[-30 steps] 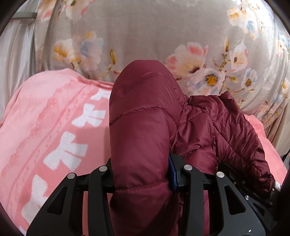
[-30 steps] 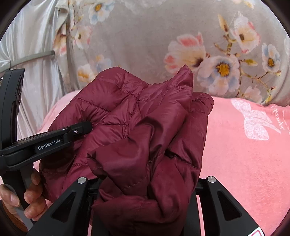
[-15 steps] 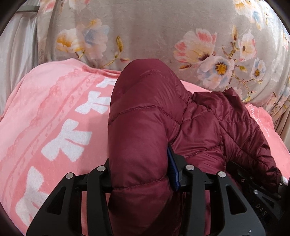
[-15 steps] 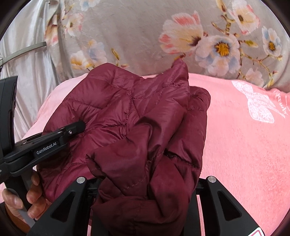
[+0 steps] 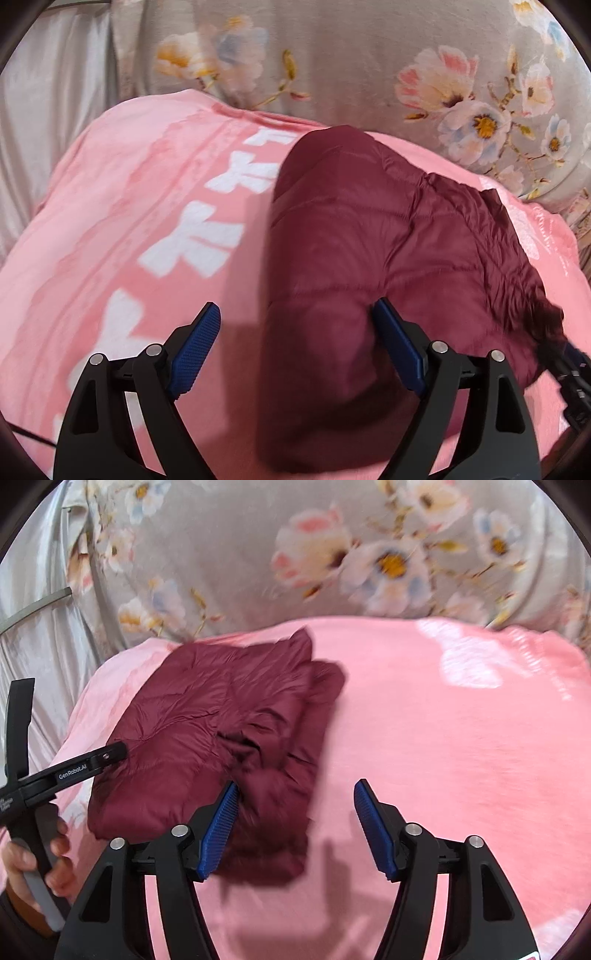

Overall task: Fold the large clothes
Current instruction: 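Lower the folded jacket onto the blanket and press it with both tools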

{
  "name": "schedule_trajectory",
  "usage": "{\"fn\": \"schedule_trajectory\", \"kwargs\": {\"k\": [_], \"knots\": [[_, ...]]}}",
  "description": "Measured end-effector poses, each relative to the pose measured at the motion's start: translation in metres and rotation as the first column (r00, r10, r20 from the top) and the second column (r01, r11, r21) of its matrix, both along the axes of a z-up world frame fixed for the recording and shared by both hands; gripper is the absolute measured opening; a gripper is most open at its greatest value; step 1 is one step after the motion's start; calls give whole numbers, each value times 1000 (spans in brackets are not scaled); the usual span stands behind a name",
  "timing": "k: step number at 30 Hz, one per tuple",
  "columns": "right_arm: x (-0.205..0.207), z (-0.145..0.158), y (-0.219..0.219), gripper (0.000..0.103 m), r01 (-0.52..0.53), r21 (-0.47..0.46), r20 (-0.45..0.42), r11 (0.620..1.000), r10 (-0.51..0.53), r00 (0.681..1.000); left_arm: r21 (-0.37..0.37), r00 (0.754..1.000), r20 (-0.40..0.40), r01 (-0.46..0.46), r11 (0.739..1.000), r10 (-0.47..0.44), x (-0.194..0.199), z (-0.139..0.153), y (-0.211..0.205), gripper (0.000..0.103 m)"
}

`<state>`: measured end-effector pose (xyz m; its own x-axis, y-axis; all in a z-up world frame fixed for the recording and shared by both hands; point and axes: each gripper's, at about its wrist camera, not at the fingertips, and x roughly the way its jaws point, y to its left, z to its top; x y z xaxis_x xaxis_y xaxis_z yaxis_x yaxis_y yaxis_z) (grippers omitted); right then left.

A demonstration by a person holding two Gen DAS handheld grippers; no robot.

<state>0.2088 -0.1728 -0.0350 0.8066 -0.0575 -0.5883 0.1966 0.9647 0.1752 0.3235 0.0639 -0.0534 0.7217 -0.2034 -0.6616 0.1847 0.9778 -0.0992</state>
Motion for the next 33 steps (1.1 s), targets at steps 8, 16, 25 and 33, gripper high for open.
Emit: {"fn": "schedule_trajectory", "kwargs": {"k": [8, 16, 25, 33], "knots": [[6, 33, 44, 3, -43, -222, 23, 974, 50, 998, 75, 990, -57, -122, 990, 127, -23, 25, -5, 77], [49, -8, 36, 0, 16, -179, -104, 984, -35, 994, 69, 978, -138, -148, 987, 157, -15, 2, -12, 70], [55, -37, 24, 0, 39, -92, -155, 995, -53, 987, 84, 980, -129, -139, 987, 149, -14, -17, -23, 71], [59, -41, 21, 0, 31, -63, -177, 998, -42, 983, 94, 984, -96, -144, 985, 153, -14, -28, -29, 74]]}}
